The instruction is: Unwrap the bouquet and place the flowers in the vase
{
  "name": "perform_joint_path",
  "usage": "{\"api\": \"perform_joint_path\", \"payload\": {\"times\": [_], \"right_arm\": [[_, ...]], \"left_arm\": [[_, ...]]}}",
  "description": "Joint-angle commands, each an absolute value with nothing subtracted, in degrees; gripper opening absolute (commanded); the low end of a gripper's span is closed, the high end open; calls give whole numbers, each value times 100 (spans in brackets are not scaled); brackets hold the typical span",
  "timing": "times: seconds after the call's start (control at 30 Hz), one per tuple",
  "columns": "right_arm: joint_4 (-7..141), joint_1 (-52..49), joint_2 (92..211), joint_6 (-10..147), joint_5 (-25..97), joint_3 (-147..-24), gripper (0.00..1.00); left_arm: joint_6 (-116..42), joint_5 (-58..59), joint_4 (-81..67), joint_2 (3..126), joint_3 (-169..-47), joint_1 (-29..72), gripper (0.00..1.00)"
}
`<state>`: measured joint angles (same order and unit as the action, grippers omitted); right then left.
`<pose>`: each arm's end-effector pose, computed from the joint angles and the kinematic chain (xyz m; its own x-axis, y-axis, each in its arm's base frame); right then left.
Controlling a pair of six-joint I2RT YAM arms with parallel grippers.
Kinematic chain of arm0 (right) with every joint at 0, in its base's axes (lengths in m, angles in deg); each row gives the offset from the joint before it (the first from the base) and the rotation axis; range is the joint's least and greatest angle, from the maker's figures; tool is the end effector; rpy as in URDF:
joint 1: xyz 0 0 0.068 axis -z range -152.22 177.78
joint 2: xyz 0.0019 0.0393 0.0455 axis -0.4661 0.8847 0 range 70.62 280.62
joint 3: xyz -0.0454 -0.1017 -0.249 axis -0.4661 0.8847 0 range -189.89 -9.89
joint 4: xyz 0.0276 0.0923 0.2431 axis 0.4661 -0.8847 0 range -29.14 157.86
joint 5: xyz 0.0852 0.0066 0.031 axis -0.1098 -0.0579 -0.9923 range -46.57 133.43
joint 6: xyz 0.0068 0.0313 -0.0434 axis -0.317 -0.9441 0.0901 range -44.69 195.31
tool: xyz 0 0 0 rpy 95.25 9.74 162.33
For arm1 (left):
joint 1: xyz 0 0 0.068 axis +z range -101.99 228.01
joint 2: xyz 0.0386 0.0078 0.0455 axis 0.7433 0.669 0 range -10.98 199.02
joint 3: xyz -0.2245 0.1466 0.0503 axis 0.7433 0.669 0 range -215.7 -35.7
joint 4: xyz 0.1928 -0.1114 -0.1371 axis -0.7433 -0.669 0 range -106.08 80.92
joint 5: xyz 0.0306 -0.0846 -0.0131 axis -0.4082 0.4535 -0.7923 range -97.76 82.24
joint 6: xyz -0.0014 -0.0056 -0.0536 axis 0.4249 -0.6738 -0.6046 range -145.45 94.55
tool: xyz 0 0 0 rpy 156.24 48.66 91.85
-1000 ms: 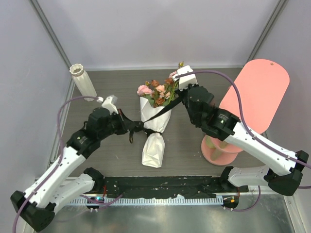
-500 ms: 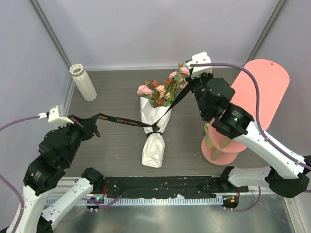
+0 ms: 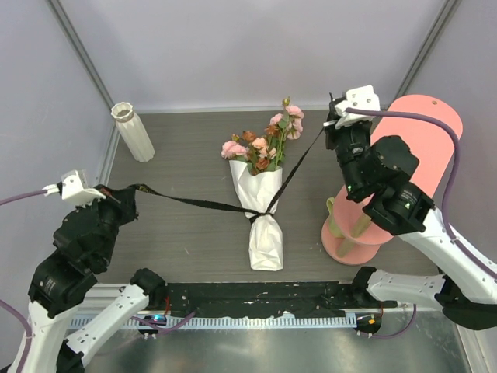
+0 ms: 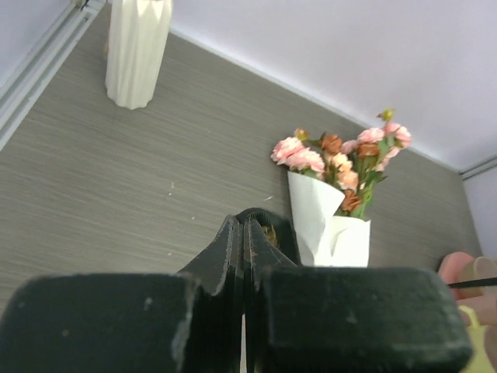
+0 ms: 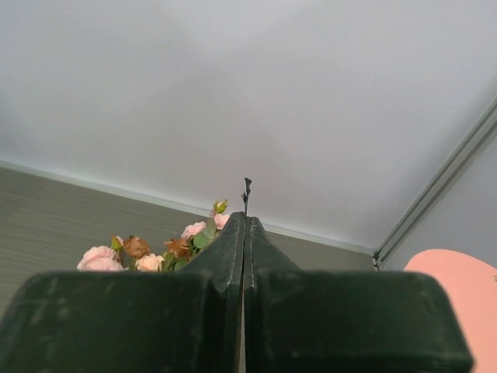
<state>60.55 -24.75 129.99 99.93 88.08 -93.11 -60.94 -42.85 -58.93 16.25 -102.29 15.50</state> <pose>0.1297 0.1281 0.5229 0.2221 -0.1977 -0.9548 -0.0686 0.9736 -0.2176 0.0432 -0.0032 0.4173 -0.1035 -0.4973 -0.8614 -0.1193 0.8660 -0.4856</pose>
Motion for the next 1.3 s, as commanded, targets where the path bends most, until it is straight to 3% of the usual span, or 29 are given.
{"api": "perform_joint_path", "payload": {"times": [0.0,0.2,0.33,0.43,0.47,0.5,0.57,0.63,0.67,0.77,0.83,0.9,0.97,1.0,1.1,1.13,1.27], "right_arm": [[5793,-2469,13161,9536,8387,-9058,1],[5143,-2469,13635,8474,8544,-8329,1],[4371,-2469,14285,8032,9386,-8302,1],[4080,-2469,14629,7831,9959,-8179,1],[4026,-2469,14664,7725,9759,-8161,1],[3965,-2469,14673,7594,9557,-8153,2],[3851,-2469,14665,7277,9275,-8065,25],[3458,-2469,14726,6944,9125,-8099,57],[3281,-2486,14744,6855,9072,-8187,62],[2857,-2565,14665,6600,8564,-8267,67],[3294,-2618,14403,6538,7564,-7892,67],[4021,-2609,14287,6293,6486,-7486,63],[4280,-2609,14365,5986,6112,-7143,44],[4490,-2609,14409,5897,6049,-7055,22],[5034,-2513,14576,5773,5979,-6563,2],[5141,-2504,14612,5808,5882,-6405,1],[5668,-2443,14805,5975,5645,-6131,1]], "left_arm": [[-6323,-4494,-6120,2048,-9978,1549,0],[-6684,-4818,-6392,2680,-9477,1549,0],[-6737,-5389,-6586,2927,-9450,1549,3],[-6668,-5408,-6534,2954,-9433,1549,22],[-6641,-5312,-6481,2954,-9415,1549,48],[-6597,-5084,-6419,2937,-9389,1549,61],[-6553,-4820,-6261,2901,-9336,1549,90],[-6483,-4304,-6077,2875,-9327,1549,97],[-6422,-4126,-5998,2831,-9327,1549,100],[-6334,-3126,-5472,2778,-9240,1549,100],[-6394,-2092,-4780,2831,-8968,1549,99],[-6762,-1499,-3972,3059,-8557,1549,92],[-7079,-585,-3363,3487,-8265,1549,79],[-7402,-278,-2664,3655,-7985,1549,75],[-7843,453,-1467,4566,-7676,1549,53],[-7880,559,-1305,4797,-7692,1549,45],[-7845,832,-769,5896,-7964,1549,33]]}}
